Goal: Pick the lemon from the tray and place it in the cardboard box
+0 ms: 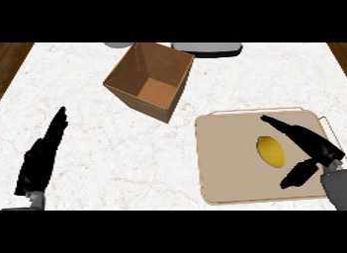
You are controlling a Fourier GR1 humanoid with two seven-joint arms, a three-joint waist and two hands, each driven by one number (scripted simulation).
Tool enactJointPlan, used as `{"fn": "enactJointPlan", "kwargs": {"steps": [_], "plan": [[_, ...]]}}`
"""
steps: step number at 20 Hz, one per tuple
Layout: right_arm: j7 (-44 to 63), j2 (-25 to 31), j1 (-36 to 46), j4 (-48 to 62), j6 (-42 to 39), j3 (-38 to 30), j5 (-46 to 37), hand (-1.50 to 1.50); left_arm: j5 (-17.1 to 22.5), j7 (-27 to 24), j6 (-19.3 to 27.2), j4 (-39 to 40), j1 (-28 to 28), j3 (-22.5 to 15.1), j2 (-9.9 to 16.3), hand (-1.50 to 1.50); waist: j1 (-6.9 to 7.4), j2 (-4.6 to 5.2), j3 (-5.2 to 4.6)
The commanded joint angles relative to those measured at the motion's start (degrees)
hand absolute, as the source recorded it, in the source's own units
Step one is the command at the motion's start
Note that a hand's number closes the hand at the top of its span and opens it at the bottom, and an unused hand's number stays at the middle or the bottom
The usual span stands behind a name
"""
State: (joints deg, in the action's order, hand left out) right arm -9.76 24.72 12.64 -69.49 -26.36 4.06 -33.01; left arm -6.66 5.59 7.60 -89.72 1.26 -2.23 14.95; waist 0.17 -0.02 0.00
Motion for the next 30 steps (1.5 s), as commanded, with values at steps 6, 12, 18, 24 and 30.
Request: {"fn": "enactJointPlan", "kwargs": {"steps": [6, 12, 18, 24, 30], "plan": [[-1.6, -4.4, 3.6, 6.8, 1.8, 0.2, -5.7, -1.50, -1.2, -2.5, -2.6, 4.4, -2.5, 4.0, -1.1, 0.00, 0.00, 0.05, 0.01], [-3.6, -3.6, 0.6, 5.9, 0.7, 0.3, -8.1, -1.50, -0.9, -0.6, -4.8, 1.2, -0.9, 5.0, -1.4, 0.00, 0.00, 0.01, 0.01], [-6.5, -5.3, 4.1, 9.0, 6.9, -1.9, -9.6, 1.50, -2.4, 0.7, -5.0, -0.2, -1.7, 5.5, -1.6, 0.00, 0.04, 0.03, 0.02], [-5.7, -4.7, 1.4, 1.8, 12.4, -3.7, -10.9, 1.50, -3.1, -3.0, -4.9, 4.1, -1.5, 5.7, -2.7, 0.00, -0.28, -0.01, -0.01], [-5.8, -1.8, 21.2, 18.6, 18.7, 1.0, -23.5, 1.50, -4.1, 0.1, -4.9, 1.7, -4.1, 2.9, -4.1, 0.00, 3.10, 1.06, 0.10]]}}
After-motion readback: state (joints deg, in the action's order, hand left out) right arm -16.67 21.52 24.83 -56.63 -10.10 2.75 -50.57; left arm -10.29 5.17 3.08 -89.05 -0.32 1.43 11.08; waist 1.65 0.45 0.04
